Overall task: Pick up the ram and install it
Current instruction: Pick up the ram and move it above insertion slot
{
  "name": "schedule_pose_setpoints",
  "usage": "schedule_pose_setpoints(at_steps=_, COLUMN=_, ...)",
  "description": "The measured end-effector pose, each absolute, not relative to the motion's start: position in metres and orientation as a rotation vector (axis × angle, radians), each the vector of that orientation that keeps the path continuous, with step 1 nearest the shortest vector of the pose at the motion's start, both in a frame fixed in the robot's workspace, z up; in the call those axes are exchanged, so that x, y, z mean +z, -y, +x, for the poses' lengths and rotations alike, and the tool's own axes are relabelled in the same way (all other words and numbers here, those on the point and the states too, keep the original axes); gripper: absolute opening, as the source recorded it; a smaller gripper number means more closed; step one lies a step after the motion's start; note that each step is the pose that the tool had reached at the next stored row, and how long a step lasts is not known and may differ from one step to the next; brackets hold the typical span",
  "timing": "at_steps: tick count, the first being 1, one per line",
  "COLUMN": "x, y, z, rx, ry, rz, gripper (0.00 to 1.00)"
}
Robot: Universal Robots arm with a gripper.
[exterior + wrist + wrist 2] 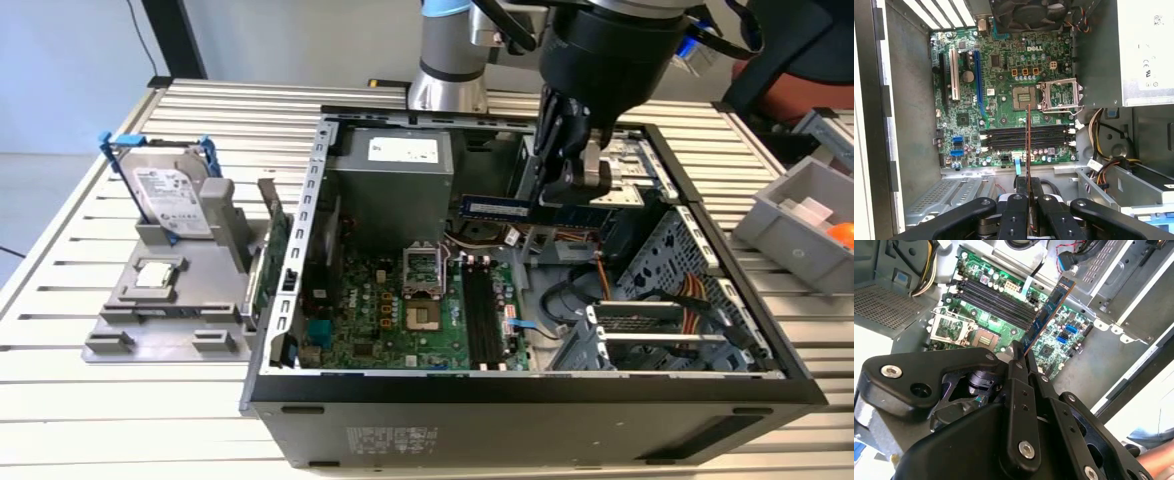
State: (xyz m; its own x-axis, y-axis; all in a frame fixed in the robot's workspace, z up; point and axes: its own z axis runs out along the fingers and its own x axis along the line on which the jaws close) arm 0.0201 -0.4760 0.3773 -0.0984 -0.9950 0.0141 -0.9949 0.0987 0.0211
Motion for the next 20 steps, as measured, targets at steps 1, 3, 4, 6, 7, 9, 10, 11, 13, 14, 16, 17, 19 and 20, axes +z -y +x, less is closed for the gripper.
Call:
schedule_pose_setpoints(at_steps=1, x=0.3773, y=0.476, z=0.0202, rx=-0.009, ry=2.31, rz=2.093, gripper=0.0)
schedule_pose_setpoints(at_steps=3, x=0.3773, y=0.476, z=0.0202, rx=-0.01, ry=2.31, rz=2.093, gripper=0.0)
schedule_pose_setpoints(at_steps=4, x=0.3773, y=0.476, z=0.0202, rx=-0.01, ry=2.31, rz=2.093, gripper=0.0)
schedule_pose_setpoints(at_steps=6, x=0.3773, y=0.476, z=0.0202, rx=-0.01, ry=2.31, rz=2.093, gripper=0.0)
schedule_pose_setpoints(at_steps=7, x=0.3773, y=0.476, z=0.0203, rx=-0.01, ry=2.31, rz=2.093, gripper=0.0)
schedule_pose_setpoints(at_steps=9, x=0.3773, y=0.4761, z=0.0203, rx=-0.01, ry=2.31, rz=2.093, gripper=0.0)
schedule_pose_setpoints(at_steps=10, x=0.3773, y=0.4761, z=0.0203, rx=-0.01, ry=2.31, rz=2.093, gripper=0.0)
schedule_pose_setpoints(at_steps=11, x=0.3773, y=0.4761, z=0.0203, rx=-0.01, ry=2.31, rz=2.093, gripper=0.0)
schedule_pose_setpoints(at_steps=13, x=0.3773, y=0.4761, z=0.0204, rx=-0.01, ry=2.31, rz=2.093, gripper=0.0)
schedule_pose_setpoints(at_steps=14, x=0.3773, y=0.4761, z=0.0204, rx=-0.01, ry=2.31, rz=2.093, gripper=0.0)
schedule_pose_setpoints(at_steps=16, x=0.3773, y=0.4761, z=0.0204, rx=-0.01, ry=2.31, rz=2.093, gripper=0.0)
schedule_pose_setpoints(at_steps=17, x=0.3773, y=0.4761, z=0.0205, rx=-0.009, ry=2.31, rz=2.093, gripper=0.0)
schedule_pose_setpoints(at_steps=19, x=0.3773, y=0.4761, z=0.0205, rx=-0.01, ry=2.31, rz=2.093, gripper=0.0)
schedule_pose_setpoints(at_steps=20, x=0.3773, y=0.4761, z=0.0205, rx=-0.01, ry=2.31, rz=2.093, gripper=0.0)
